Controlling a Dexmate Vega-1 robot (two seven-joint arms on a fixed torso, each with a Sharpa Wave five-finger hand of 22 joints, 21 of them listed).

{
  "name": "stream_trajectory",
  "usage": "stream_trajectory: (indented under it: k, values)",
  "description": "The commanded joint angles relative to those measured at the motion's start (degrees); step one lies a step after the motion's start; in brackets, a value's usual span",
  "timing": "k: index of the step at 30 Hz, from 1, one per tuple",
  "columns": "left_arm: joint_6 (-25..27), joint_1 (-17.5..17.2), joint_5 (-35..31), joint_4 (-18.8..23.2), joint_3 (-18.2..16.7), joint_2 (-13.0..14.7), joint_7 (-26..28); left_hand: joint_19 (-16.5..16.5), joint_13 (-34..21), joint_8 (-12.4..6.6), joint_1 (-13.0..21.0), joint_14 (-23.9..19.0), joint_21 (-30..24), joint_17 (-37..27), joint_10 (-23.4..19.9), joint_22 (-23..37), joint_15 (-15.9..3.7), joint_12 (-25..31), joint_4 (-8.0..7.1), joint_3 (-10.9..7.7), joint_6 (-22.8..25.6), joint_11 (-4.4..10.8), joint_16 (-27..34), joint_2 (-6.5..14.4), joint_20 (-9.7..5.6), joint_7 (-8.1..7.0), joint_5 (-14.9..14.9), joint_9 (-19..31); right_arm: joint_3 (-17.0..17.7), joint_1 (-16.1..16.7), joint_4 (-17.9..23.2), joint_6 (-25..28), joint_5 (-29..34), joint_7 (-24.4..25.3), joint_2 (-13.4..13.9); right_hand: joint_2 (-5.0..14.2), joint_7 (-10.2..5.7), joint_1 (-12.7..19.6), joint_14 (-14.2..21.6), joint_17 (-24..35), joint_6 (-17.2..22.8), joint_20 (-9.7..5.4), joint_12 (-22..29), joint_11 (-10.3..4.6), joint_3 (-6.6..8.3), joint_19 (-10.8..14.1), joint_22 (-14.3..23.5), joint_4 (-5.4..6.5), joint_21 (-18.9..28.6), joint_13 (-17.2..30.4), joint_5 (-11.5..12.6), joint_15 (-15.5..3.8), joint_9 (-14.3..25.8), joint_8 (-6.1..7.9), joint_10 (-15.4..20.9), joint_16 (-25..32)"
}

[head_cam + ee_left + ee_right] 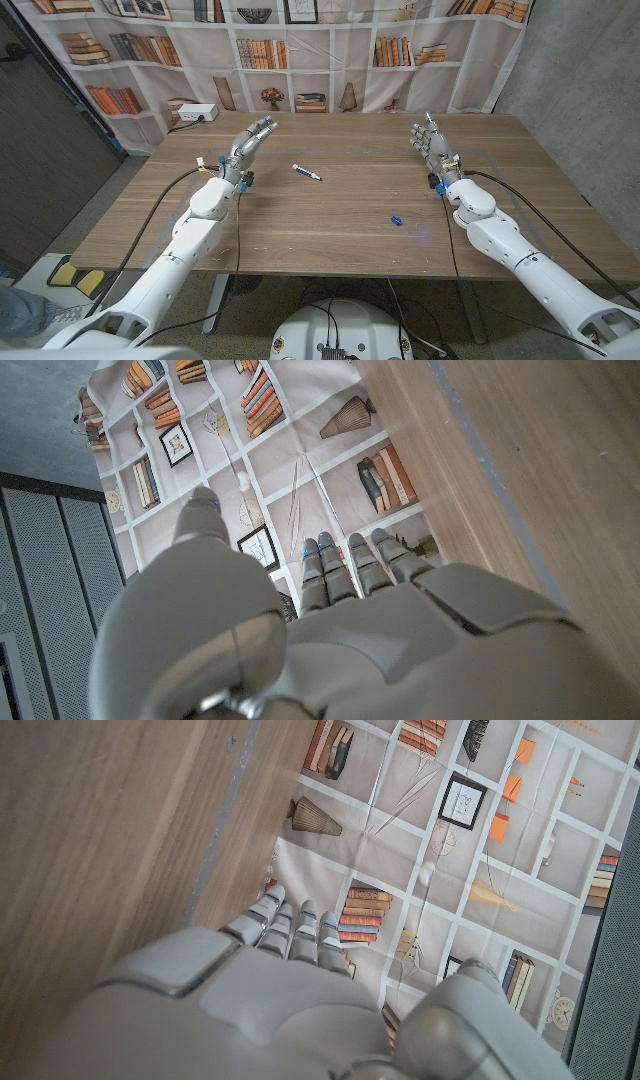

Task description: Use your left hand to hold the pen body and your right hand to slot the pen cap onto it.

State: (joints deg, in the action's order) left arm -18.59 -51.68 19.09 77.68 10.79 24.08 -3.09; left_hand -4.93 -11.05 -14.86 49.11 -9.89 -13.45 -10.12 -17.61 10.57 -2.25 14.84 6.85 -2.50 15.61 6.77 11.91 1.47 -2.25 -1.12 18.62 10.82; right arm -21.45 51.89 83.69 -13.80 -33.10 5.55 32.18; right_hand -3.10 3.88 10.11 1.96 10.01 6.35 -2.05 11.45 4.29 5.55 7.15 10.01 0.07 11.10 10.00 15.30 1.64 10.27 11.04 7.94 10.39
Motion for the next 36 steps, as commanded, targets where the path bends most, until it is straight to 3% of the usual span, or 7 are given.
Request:
stream_trajectory:
  k: [1, 8, 17, 26, 29, 30, 36]
  values:
    - [-4.3, -0.3, -5.6, -0.3, 0.5, 1.9, 2.2, -1.2, -0.1, -0.77, 2.3, -1.9, 0.0, -0.1, -2.5, 0.2, -2.76, 0.4, 1.06, -0.36, 2.4, 0.59, 0.3, 0.2, -1.55, -0.53, -0.4, 0.1, 0.1, 2.2, 3.8, 0.4, 0.5, 2.2, 0.1, 0.18, -0.08, 0.7, 0.3, 0.2, 0.7, -1.37, 0.3, -0.07, 0.29, 0.4, 0.3, -0.15, 0.2, 0.3, 0.2, 0.59, 0.2, 0.28, 0.5, 0.3]
    - [-5.2, -1.2, -7.9, 1.3, 1.1, 3.2, 4.8, -4.7, -0.3, -1.53, 3.2, -5.3, -1.2, -0.3, -7.0, 0.4, -3.14, 1.1, 0.84, -0.3, 6.6, 1.34, 0.9, 0.3, -2.02, -0.93, -1.4, 0.2, -0.3, 2.4, 5.5, 3.2, -0.3, 1.6, 1.1, 0.23, -0.06, 0.8, 0.1, 0.2, 0.6, -1.36, 0.1, -0.21, 0.26, 0.3, 0.3, -0.24, 0.2, 0.3, 0.1, 0.62, 0.2, 0.21, 0.2, 0.2]
    - [-1.5, -1.8, -12.2, 6.2, 2.6, 8.1, 6.1, -6.0, -0.3, -1.23, 4.1, -6.7, -1.6, -0.3, -7.6, 0.4, -3.46, 0.6, 0.98, -0.43, 7.1, 1.55, 0.9, 0.4, -2.03, -1.17, -1.6, 0.2, -0.1, 2.4, 5.1, 2.2, -0.1, 1.7, 0.6, 0.31, 0.0, 1.1, 0.0, 0.2, 0.6, -1.69, -0.2, -0.48, 0.21, 0.6, 0.3, -0.39, 0.2, 0.3, 0.1, 0.34, 0.2, 0.13, -0.8, 0.1]
    - [2.5, -2.4, -20.0, 11.8, 4.2, 12.2, 11.4, -6.1, -0.3, -0.79, 6.6, -7.3, -1.5, -0.3, -7.6, 0.5, -3.63, 0.1, 1.85, -1.27, 7.0, 2.18, 0.7, 0.9, -1.78, -1.37, -1.6, 0.2, 0.0, 1.9, 4.6, 2.3, -0.4, 1.0, 0.9, 0.39, 0.13, 1.3, 0.2, 0.2, 0.6, -1.68, -0.1, -0.43, 0.22, 0.7, 0.3, -0.49, 0.2, 0.3, 0.0, 0.58, 0.2, 0.13, -0.7, 0.2]
    - [5.5, -2.9, -23.9, 14.4, 4.8, 13.6, 14.0, -3.8, -0.4, 0.01, 8.8, -7.0, -0.4, -0.2, -6.9, 0.4, -3.55, -0.6, 2.53, -1.49, 5.8, 2.41, 0.1, 0.2, -1.67, -1.87, -1.8, 0.3, 0.1, 1.7, 4.2, 1.9, -0.4, 0.8, 0.9, 0.41, 0.19, 1.3, 0.1, 0.2, 0.6, -1.56, -0.1, -0.27, 0.2, 0.6, 0.3, -0.54, 0.2, 0.3, 0.0, 0.7, 0.2, 0.13, -0.7, 0.2]
    - [5.6, -2.9, -23.9, 14.5, 4.9, 13.7, 14.2, -3.2, -0.4, 0.48, 9.4, -6.8, -0.1, -0.2, -6.4, 0.4, -3.2, -1.0, 2.56, -1.42, 5.0, 2.77, -0.1, -0.2, -1.0, -1.64, -1.9, 0.3, 0.1, 1.7, 4.1, 1.9, -0.4, 0.8, 0.9, 0.41, 0.21, 1.4, 0.1, 0.2, 0.7, -1.51, -0.1, -0.23, 0.19, 0.5, 0.3, -0.55, 0.2, 0.3, 0.0, 0.74, 0.2, 0.14, -0.7, 0.2]
    - [5.4, -2.3, -26.1, 14.7, 6.1, 14.7, 16.1, -3.1, -0.5, 0.42, 10.6, -7.1, -0.1, -0.2, -7.1, 0.4, -3.5, -1.0, 2.6, -1.51, 5.6, 3.31, -0.1, -0.4, -1.18, -2.23, -2.0, 0.4, 0.3, 1.8, 4.1, 1.4, -0.1, 1.2, 0.8, 0.42, 0.25, 1.4, 0.1, 0.2, 0.7, -1.37, -0.1, -0.22, 0.15, 0.4, 0.3, -0.59, 0.1, 0.3, -0.1, 0.85, 0.2, 0.13, -0.7, 0.1]
